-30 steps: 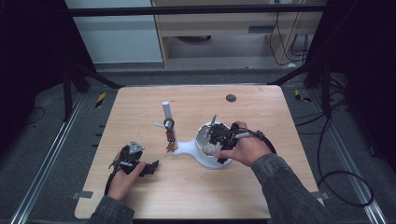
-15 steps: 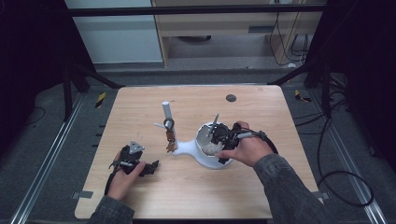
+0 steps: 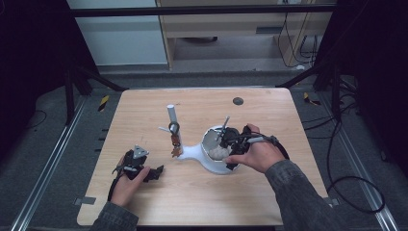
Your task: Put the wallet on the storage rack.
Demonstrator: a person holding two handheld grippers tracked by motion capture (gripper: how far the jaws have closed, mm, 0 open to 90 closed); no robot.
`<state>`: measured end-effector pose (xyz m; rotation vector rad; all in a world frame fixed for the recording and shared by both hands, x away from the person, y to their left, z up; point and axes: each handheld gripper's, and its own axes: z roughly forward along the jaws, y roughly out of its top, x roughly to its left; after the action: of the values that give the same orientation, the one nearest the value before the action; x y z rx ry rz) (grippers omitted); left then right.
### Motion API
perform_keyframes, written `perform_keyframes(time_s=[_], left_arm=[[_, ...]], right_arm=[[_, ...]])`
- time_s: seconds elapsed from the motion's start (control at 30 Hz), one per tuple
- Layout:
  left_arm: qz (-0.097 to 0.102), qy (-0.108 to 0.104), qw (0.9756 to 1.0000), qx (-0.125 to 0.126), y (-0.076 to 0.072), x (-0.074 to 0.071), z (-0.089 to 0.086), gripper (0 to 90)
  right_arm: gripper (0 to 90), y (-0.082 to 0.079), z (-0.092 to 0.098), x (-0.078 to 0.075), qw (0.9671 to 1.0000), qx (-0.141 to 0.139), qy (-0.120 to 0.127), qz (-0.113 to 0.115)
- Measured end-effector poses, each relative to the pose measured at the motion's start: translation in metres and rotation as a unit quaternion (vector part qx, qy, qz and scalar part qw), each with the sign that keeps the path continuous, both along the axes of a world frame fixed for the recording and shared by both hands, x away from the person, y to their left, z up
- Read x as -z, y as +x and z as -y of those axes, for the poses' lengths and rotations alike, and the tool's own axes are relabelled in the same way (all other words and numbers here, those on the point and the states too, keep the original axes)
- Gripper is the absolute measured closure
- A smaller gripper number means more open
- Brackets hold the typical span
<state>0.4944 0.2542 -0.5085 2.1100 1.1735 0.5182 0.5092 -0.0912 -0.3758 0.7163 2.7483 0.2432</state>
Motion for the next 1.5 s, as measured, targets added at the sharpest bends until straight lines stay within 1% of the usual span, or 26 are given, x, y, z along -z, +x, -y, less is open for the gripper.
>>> perform_keyframes(time_s=[0.17,0.47,0.5,0.57,0.8,1.17,1.27,1.5], left_arm=[[0.000,0.000,1.0000,0.000,0.000,0.000,0.000,0.0],[0.000,0.000,1.0000,0.000,0.000,0.000,0.000,0.0],[0.000,0.001,1.0000,0.001,0.000,0.000,0.000,0.0],[0.000,0.001,1.0000,0.001,0.000,0.000,0.000,0.0],[-0.001,0.001,1.0000,0.001,0.000,0.000,0.000,0.0],[-0.001,0.001,1.0000,0.001,0.000,0.000,0.000,0.0],[-0.001,0.001,1.0000,0.001,0.000,0.000,0.000,0.0],[-0.001,0.001,1.0000,0.001,0.000,0.000,0.000,0.0]], right_arm=[[5.9,-0.001,0.004,-0.002,1.0000,-0.003,0.004,0.000],[5.8,-0.002,0.012,-0.006,0.9999,0.000,0.013,0.004],[5.8,-0.002,0.013,-0.006,0.9999,-0.001,0.016,0.007],[5.8,-0.003,0.016,-0.007,0.9997,0.003,0.023,0.005],[5.8,-0.004,0.023,-0.008,0.9995,0.005,0.030,0.008],[6.0,-0.006,0.040,-0.008,0.9987,0.020,0.046,0.012],[6.0,-0.007,0.046,-0.009,0.9980,0.026,0.055,0.017],[5.9,-0.007,0.056,-0.010,0.9972,0.036,0.062,0.023]])
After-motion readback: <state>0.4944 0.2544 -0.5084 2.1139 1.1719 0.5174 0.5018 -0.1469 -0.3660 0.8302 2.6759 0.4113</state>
